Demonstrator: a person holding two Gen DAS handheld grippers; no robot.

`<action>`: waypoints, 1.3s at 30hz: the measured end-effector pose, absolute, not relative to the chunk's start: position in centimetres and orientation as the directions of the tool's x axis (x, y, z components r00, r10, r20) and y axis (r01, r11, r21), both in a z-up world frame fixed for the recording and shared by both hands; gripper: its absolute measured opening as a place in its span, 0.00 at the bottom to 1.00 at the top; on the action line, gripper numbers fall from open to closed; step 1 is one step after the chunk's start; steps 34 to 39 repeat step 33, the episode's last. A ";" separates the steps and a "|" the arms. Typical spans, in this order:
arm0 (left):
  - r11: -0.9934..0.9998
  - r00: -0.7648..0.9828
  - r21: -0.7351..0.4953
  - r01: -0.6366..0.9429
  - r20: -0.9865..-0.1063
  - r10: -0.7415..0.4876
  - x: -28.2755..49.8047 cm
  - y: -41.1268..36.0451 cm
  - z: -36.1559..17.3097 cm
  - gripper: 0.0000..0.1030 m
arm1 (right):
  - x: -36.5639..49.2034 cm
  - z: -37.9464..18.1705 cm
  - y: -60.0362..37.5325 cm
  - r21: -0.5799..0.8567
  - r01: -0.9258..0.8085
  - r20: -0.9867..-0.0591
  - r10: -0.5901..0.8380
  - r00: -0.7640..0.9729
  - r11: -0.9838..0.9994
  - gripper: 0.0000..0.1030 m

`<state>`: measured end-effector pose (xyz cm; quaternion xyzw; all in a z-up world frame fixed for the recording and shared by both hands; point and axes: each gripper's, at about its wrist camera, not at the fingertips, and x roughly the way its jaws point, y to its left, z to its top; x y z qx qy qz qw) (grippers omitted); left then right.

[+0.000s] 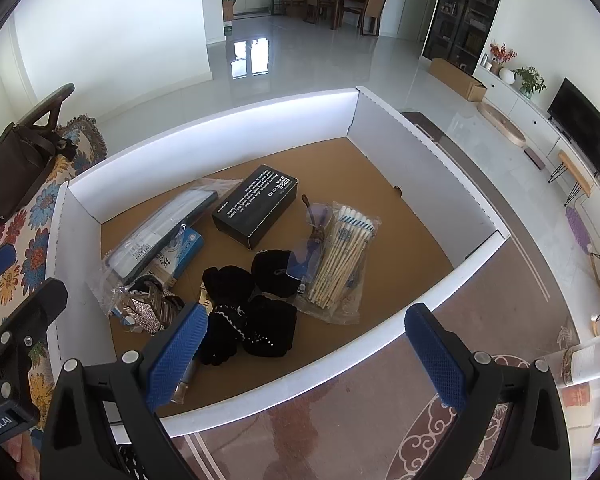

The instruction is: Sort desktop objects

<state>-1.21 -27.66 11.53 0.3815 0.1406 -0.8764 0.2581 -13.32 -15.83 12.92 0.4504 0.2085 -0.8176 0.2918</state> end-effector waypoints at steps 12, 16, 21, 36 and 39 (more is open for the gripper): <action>-0.835 -0.588 -0.062 0.547 -0.738 -0.331 -1.1 -28.0 11.5 0.96 | -13.0 11.8 -15.8 -0.093 0.670 -0.862 -0.277 -0.425 -0.737 0.97; -0.842 -0.597 -0.069 0.535 -0.736 -0.319 -1.1 -27.9 11.6 0.96 | -12.9 11.4 -15.9 -0.095 0.672 -0.864 -0.275 -0.423 -0.734 0.97; -0.846 -0.597 -0.099 0.525 -0.750 -0.283 -1.2 -28.2 11.6 0.97 | -12.8 11.2 -16.1 -0.103 0.675 -0.863 -0.272 -0.426 -0.731 0.97; -0.780 -0.576 -0.138 0.611 -0.753 -0.319 -0.4 -28.8 11.1 1.00 | -13.1 11.4 -15.8 -0.096 0.667 -0.861 -0.275 -0.429 -0.739 0.97; -0.780 -0.576 -0.138 0.611 -0.753 -0.319 -0.4 -28.8 11.1 1.00 | -13.1 11.4 -15.8 -0.096 0.667 -0.861 -0.275 -0.429 -0.739 0.97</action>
